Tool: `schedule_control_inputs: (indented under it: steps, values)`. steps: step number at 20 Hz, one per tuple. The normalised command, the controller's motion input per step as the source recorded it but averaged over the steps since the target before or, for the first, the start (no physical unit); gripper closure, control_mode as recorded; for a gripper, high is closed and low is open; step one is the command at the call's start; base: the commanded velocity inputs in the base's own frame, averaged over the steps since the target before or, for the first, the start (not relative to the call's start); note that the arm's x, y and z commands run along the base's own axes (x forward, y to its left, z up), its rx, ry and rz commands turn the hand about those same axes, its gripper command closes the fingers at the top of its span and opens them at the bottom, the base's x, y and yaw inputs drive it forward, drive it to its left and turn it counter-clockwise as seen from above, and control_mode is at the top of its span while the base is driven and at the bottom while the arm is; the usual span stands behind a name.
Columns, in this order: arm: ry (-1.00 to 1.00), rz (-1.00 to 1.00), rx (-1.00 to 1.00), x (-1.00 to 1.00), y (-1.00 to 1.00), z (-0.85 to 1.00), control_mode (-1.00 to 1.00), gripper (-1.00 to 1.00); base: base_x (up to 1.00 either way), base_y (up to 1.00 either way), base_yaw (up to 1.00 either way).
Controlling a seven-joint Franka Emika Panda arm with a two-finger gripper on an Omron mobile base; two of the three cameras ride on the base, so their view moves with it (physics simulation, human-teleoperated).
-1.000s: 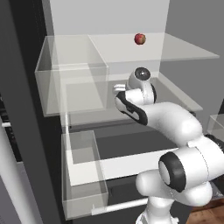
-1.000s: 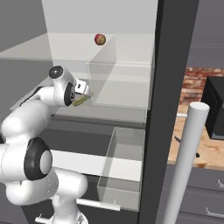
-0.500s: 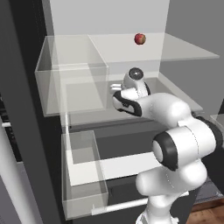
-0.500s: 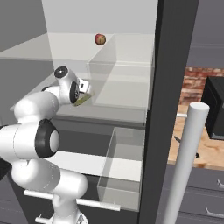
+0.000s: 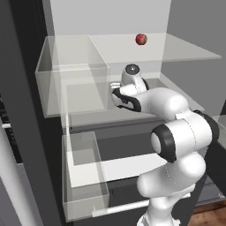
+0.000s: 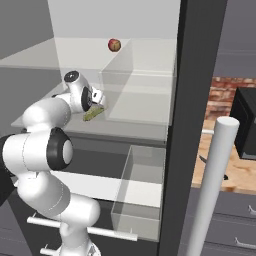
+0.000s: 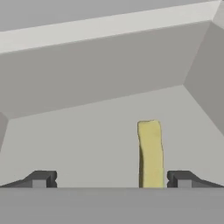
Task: Retrieve the butter from the fridge and place it on a plate on the dining table. Then retrieve the butter knife by the fridge and place it near the plate.
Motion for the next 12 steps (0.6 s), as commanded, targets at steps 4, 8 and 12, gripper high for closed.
schedule_control_inputs:
  steps: [4, 8, 12]
  values:
    - [0.0, -0.07, 0.0, 0.03, 0.0, -0.18, -1.0, -1.0, 0.0, 0.0, 0.0]
    - [0.0, -0.09, 0.0, 0.0, 0.0, -0.26, -1.0, -1.0, 0.0, 0.0, 0.0]
    - [0.0, -0.08, 0.0, 0.0, 0.0, -0.24, -1.0, -1.0, 0.0, 0.0, 0.0]
